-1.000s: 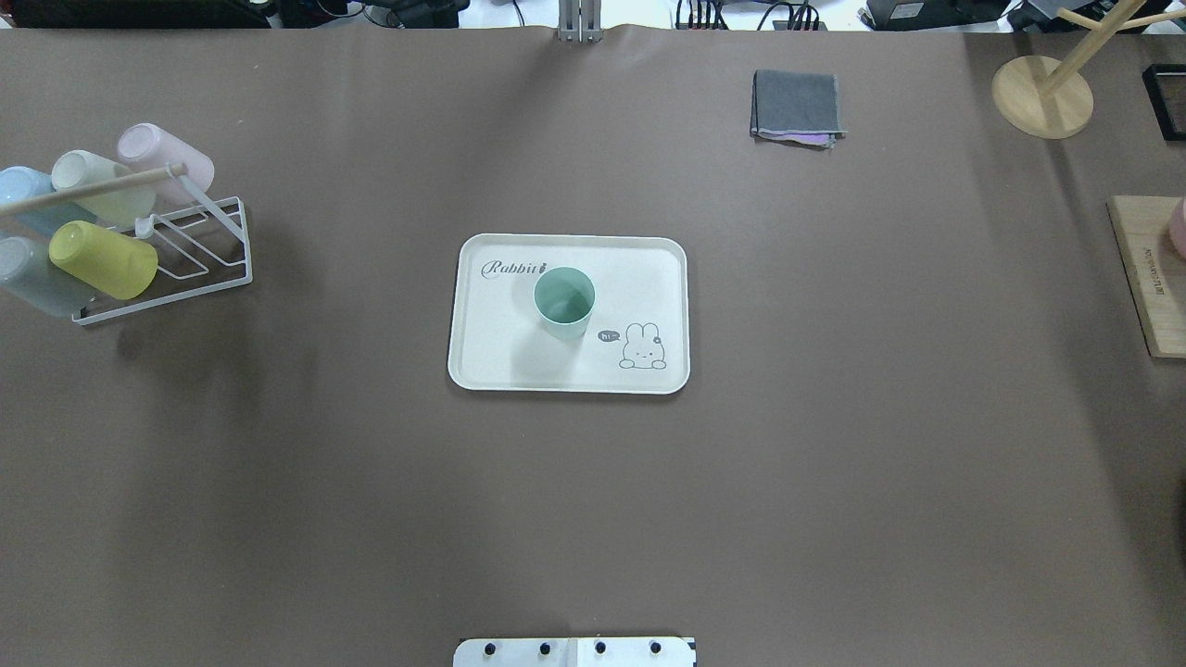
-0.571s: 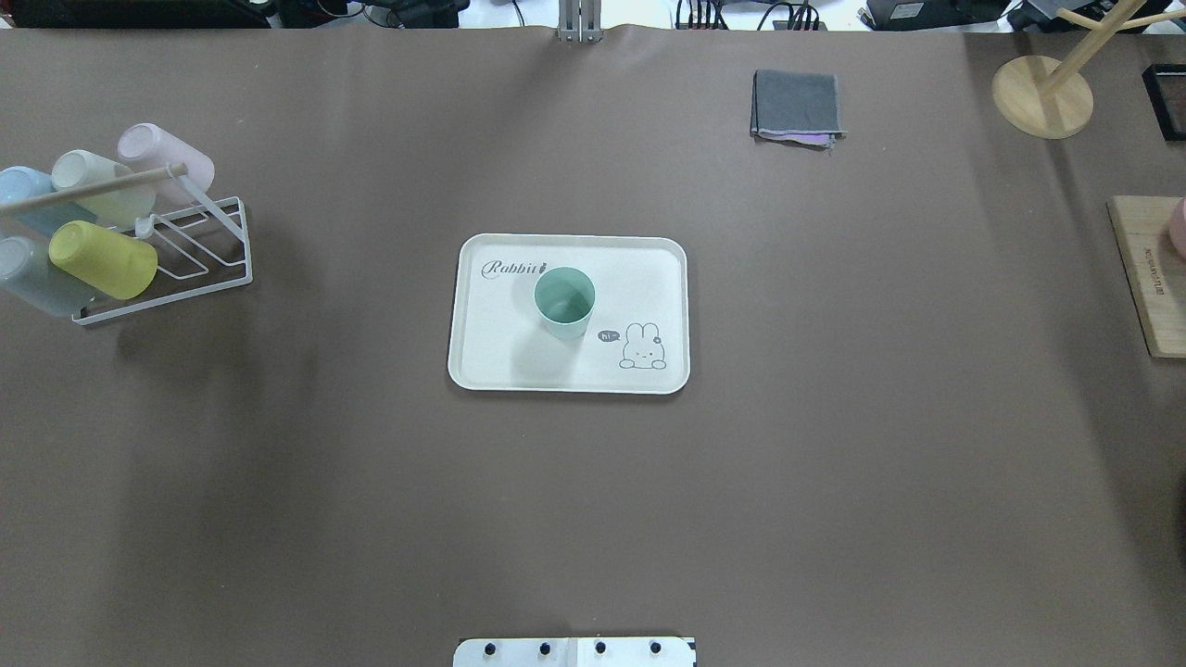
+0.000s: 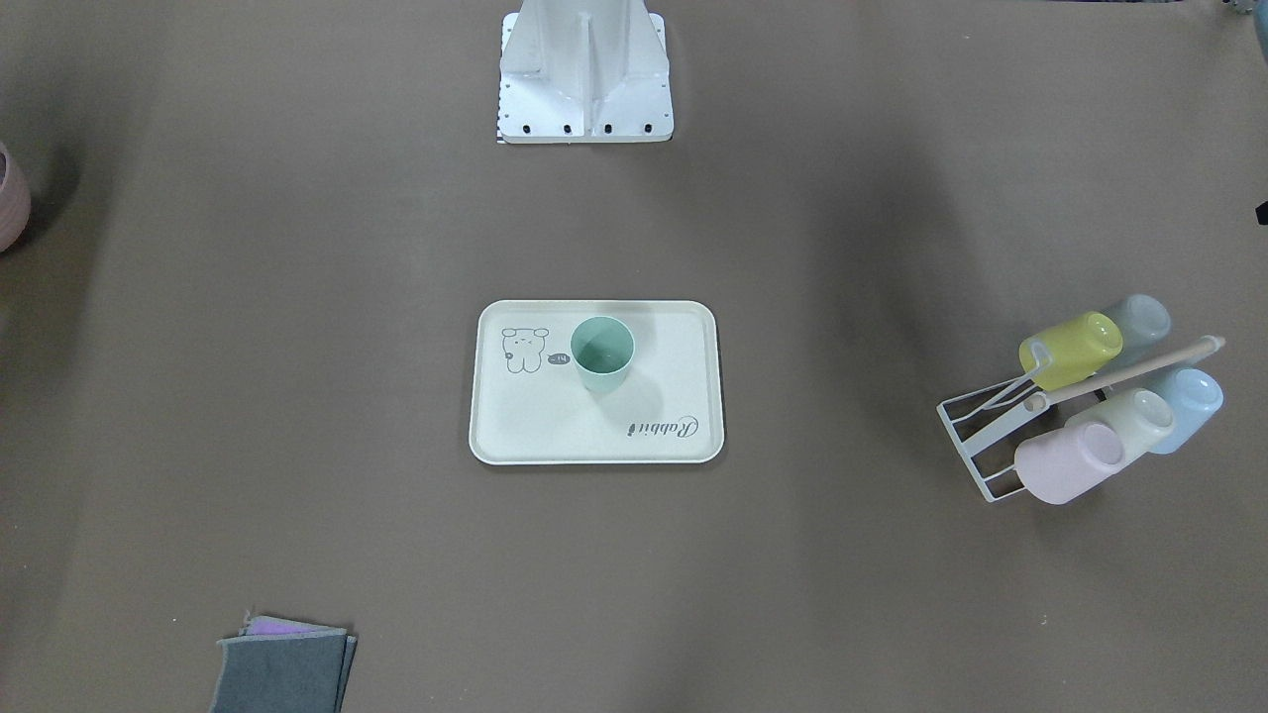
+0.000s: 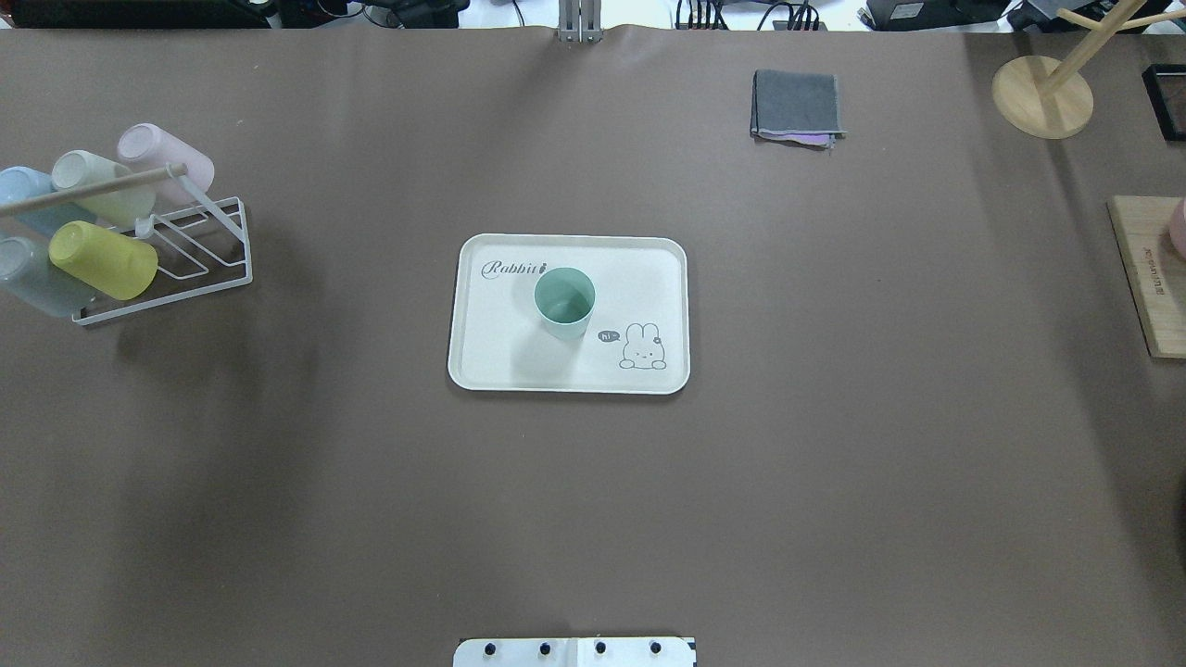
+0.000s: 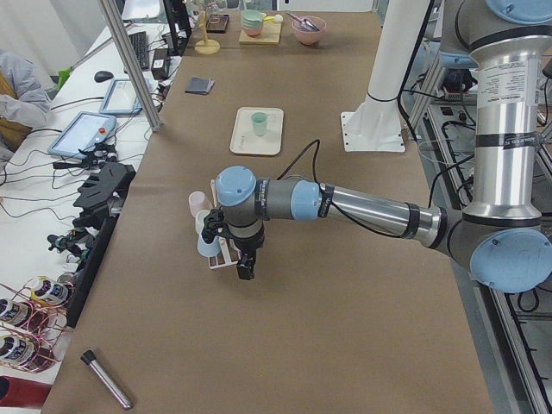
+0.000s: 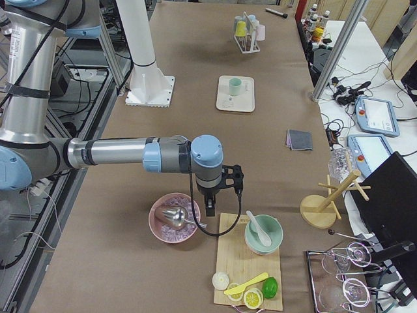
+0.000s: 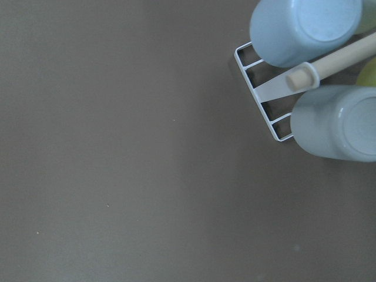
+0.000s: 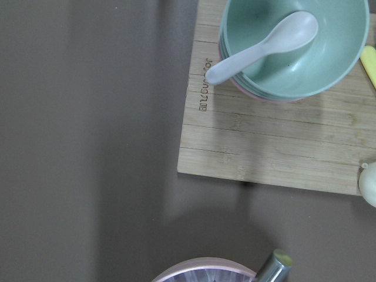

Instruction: Pick up and place green cup on tray

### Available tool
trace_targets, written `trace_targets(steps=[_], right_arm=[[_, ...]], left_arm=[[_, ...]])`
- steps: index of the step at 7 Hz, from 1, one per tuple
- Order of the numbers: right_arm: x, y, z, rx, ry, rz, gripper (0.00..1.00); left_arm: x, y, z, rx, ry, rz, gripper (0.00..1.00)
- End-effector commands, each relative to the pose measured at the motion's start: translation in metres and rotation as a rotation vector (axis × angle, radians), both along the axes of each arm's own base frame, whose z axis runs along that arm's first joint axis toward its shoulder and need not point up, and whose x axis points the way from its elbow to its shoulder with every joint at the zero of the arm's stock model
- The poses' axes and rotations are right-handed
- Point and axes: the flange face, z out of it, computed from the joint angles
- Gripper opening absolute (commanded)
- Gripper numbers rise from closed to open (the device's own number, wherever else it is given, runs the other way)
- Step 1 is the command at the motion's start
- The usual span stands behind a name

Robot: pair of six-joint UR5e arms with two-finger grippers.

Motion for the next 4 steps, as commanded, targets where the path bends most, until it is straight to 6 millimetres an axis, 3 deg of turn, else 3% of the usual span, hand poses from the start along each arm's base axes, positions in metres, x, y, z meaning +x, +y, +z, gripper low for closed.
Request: trace_targets(steps=[1,2,4], right_arm=[[0.0,0.0,0.0,0.0,-0.001,0.001,1.0],[0.0,0.0,0.0,0.0,-0.001,0.001,1.0],[0.0,0.0,0.0,0.0,-0.001,0.001,1.0]], left_arm=[[-0.009,-0.002,0.008,-0.021,-0.01,-0.025,0.98],[-0.022,0.002,0.008,-0.023,0.002,-0.053,0.98],[-0.023,0.006,0.013,-0.038,-0.001,-0.056,0.98]])
